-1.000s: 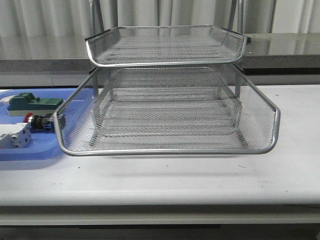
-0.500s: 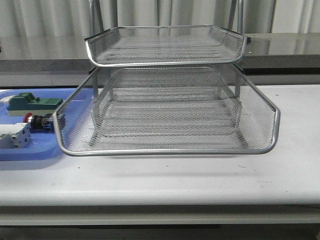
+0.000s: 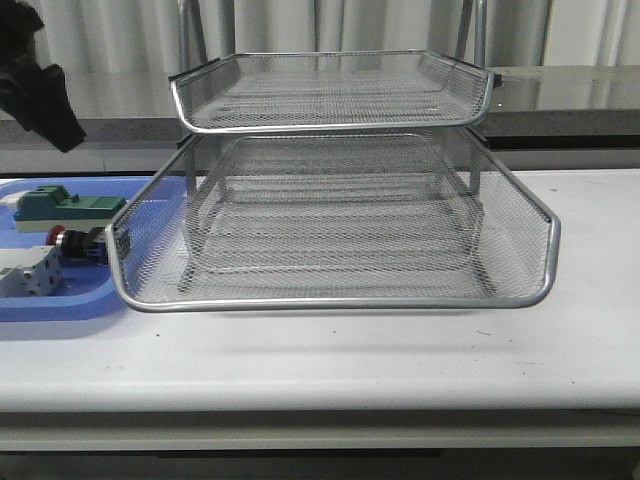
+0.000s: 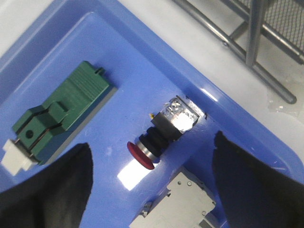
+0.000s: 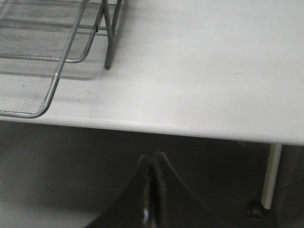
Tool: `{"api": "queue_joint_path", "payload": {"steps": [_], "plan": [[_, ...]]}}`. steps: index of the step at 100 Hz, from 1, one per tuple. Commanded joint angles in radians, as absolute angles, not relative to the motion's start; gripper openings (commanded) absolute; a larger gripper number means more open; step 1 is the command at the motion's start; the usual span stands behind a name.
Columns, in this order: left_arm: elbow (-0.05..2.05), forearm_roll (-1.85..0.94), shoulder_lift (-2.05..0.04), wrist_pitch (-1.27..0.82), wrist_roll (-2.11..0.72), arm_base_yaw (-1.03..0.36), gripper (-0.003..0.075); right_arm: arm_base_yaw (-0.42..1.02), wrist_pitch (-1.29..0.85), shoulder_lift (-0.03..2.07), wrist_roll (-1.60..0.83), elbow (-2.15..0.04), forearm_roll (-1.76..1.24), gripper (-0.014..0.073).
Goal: Place button on rack with both arms
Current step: 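Lower the left gripper and grasp the red push button by its contact block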
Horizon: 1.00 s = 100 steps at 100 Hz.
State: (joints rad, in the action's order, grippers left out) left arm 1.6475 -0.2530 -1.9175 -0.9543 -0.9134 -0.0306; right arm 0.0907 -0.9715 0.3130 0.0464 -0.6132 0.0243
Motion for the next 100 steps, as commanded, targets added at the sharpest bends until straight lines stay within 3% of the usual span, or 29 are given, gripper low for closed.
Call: {"api": "queue_joint_path", "payload": {"steps": [1,100], "plan": [[1.737,-0.286,-1.923,-1.0,-0.977,-0.027,0.0511,0.086,-0.91,0.323,0.044,-0.646,0.034,-0.007],[1.828,-0.295,-2.163,-0.985,-1.15,-0.06,0.0511,0.086,-0.91,0.323,0.044,-0.646,0.034,-0.007]]}}
